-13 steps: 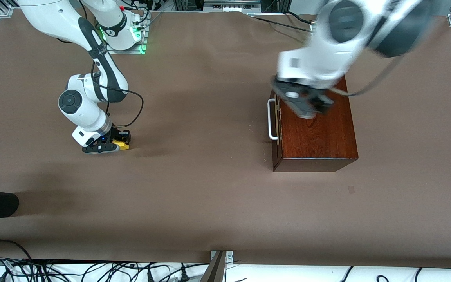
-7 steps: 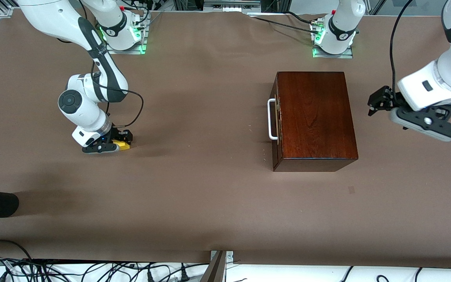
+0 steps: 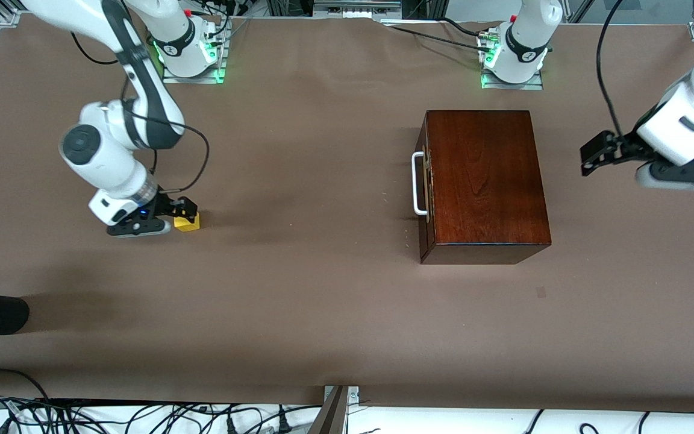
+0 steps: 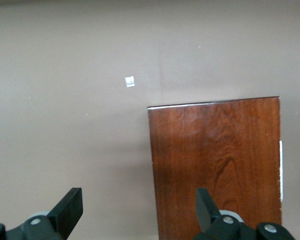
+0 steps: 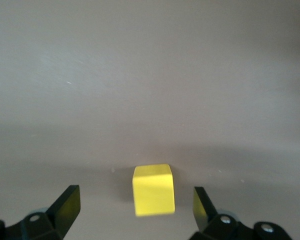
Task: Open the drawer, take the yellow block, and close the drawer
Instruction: 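Release the cube with the right gripper while the left gripper withdraws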
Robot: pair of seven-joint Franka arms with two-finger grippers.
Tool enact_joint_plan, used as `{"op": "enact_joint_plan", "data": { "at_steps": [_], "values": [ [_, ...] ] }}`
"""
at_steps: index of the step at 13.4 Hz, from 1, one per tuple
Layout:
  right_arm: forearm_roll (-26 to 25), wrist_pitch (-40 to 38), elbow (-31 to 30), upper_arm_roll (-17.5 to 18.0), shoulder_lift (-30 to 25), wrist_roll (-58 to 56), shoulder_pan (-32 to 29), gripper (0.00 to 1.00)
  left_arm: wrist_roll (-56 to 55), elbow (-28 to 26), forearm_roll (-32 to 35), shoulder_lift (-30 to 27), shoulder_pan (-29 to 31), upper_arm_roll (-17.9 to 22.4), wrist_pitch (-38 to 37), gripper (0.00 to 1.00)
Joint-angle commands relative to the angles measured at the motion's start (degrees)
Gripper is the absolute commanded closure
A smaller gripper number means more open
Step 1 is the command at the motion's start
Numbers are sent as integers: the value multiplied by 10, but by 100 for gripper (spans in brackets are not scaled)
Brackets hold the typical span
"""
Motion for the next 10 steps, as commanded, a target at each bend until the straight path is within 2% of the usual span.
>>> {"op": "enact_joint_plan", "data": {
  "at_steps": [1,3,6,8,10],
  "values": [
    [-9,-99,42,10,-56,-5,-13,0,21,-84,-2,-54,1,15,31,0],
    [-9,-188,87,9,-84,-7,-13,0,24,-63,-3,-31,2,14,23,0],
    [-8,-370,227,8,-82,-19,-14,0,23,-52,-3,-21,8,13,19,0],
    [-7,-440,287,6,-80,-26,-18,0,23,-52,-4,-21,8,11,15,0],
    [-2,-465,321,4,-81,-51,-22,0,23,-51,-4,-21,8,10,1,0]
  ]
}}
